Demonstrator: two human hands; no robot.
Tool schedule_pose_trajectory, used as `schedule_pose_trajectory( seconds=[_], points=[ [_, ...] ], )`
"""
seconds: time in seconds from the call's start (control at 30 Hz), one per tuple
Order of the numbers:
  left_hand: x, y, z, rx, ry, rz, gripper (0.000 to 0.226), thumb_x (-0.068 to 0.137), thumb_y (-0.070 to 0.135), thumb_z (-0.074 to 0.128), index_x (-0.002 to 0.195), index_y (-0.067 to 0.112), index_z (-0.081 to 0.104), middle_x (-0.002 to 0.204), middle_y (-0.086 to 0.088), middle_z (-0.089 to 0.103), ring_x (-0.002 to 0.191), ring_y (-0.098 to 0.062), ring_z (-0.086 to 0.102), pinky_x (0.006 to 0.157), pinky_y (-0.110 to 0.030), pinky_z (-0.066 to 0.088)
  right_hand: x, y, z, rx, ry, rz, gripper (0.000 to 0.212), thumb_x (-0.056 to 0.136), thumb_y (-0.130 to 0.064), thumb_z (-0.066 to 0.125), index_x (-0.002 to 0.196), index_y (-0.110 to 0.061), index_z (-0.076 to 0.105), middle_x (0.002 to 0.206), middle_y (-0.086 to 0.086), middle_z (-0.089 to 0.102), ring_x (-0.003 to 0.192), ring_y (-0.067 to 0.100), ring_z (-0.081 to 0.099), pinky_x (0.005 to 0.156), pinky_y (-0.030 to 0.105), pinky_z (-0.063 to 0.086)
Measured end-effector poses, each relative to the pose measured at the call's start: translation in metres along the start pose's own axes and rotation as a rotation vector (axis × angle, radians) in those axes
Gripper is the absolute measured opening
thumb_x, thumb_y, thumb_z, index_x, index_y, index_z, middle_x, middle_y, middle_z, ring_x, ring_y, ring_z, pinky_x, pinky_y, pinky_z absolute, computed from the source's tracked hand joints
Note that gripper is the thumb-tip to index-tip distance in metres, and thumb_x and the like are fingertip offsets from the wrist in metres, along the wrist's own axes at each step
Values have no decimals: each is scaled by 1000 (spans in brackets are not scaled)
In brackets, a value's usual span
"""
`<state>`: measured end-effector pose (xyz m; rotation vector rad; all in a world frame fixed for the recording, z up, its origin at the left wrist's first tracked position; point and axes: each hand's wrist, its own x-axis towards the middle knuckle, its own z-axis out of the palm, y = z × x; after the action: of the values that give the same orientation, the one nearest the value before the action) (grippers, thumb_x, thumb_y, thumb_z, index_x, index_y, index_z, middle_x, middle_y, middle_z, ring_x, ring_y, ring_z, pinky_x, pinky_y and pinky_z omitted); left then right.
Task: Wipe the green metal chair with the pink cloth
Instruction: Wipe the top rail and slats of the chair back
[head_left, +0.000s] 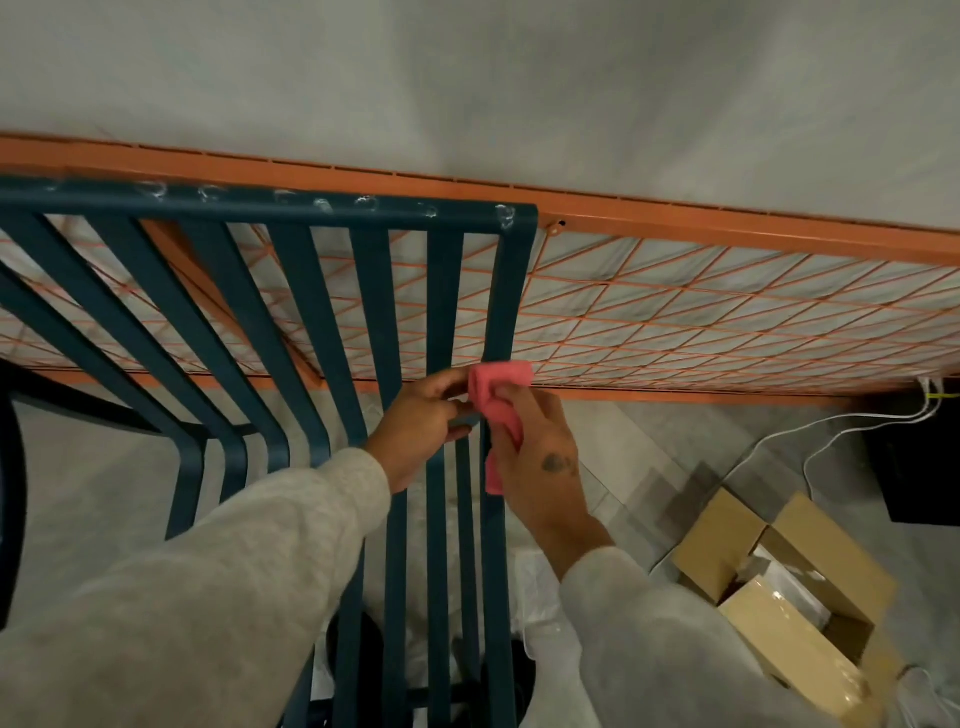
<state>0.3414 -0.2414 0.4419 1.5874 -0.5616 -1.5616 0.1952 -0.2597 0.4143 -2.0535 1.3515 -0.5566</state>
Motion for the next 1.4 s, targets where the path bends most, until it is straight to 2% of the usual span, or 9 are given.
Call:
schedule_pose_trajectory(
  seconds=[0.17,0.4,0.6,0.73,0.93,1.03,1.17,1.27,1.4],
  points=[
    [-2,0,1,-2,-7,-20,39,98,4,47,123,31,63,125,8,65,119,-16,59,100,-41,49,1,-5,8,-31,57,-24,36,97,-23,50,133,-25,49,121,8,55,93,14,56,83,25,57],
    [-3,-4,-3,6,-22,-66,52,95,-2,52,132,33,55,132,8,60,122,-19,58,103,-50,47,-90,25,17,-67,-145,85,31,96,-31,40,127,-38,41,113,-3,53,86,16,61,67,31,60],
    [-5,-5,-2,-19,-13,-102,51,94,-3,46,129,31,59,120,8,69,116,-16,62,99,-46,49,-24,9,5,-67,-46,23,31,95,-15,55,124,-26,52,114,7,56,88,21,62,74,32,61],
    [-7,-1,-2,-35,-16,-130,46,93,1,46,123,32,63,120,3,69,116,-18,61,102,-48,47,5,2,-2,-29,-11,-5,31,97,-13,53,128,-19,56,121,7,55,93,13,55,81,14,50],
    [-12,-3,0,-108,-42,-119,42,98,6,44,132,26,57,122,6,69,116,-15,62,97,-41,49,-60,22,15,0,-113,56,34,98,-18,49,127,-33,45,117,-8,49,84,14,62,67,27,59],
    [-12,-3,-3,-78,-53,-122,45,98,6,45,138,27,53,134,5,61,125,-16,55,106,-45,42,-85,27,19,15,-144,112,35,98,-20,48,125,-41,41,114,-16,45,84,11,63,66,28,59],
    [-13,1,-2,-108,-59,-115,41,98,8,46,134,25,57,124,5,68,118,-16,61,106,-45,43,-55,19,15,23,-121,86,28,96,-25,46,123,-35,48,114,-12,48,86,13,63,66,27,60],
    [-12,1,-2,-117,-38,-118,36,98,17,48,130,31,59,121,5,69,116,-17,61,107,-47,41,-9,8,8,12,-37,33,29,96,-21,49,125,-23,55,120,-1,54,91,15,63,71,16,57],
    [-9,0,-7,-129,-35,-129,36,98,18,49,128,36,59,120,6,70,115,-16,62,107,-48,41,7,-1,9,19,26,29,32,97,-11,56,128,-18,56,121,1,55,96,6,53,78,-2,40]
  ],
)
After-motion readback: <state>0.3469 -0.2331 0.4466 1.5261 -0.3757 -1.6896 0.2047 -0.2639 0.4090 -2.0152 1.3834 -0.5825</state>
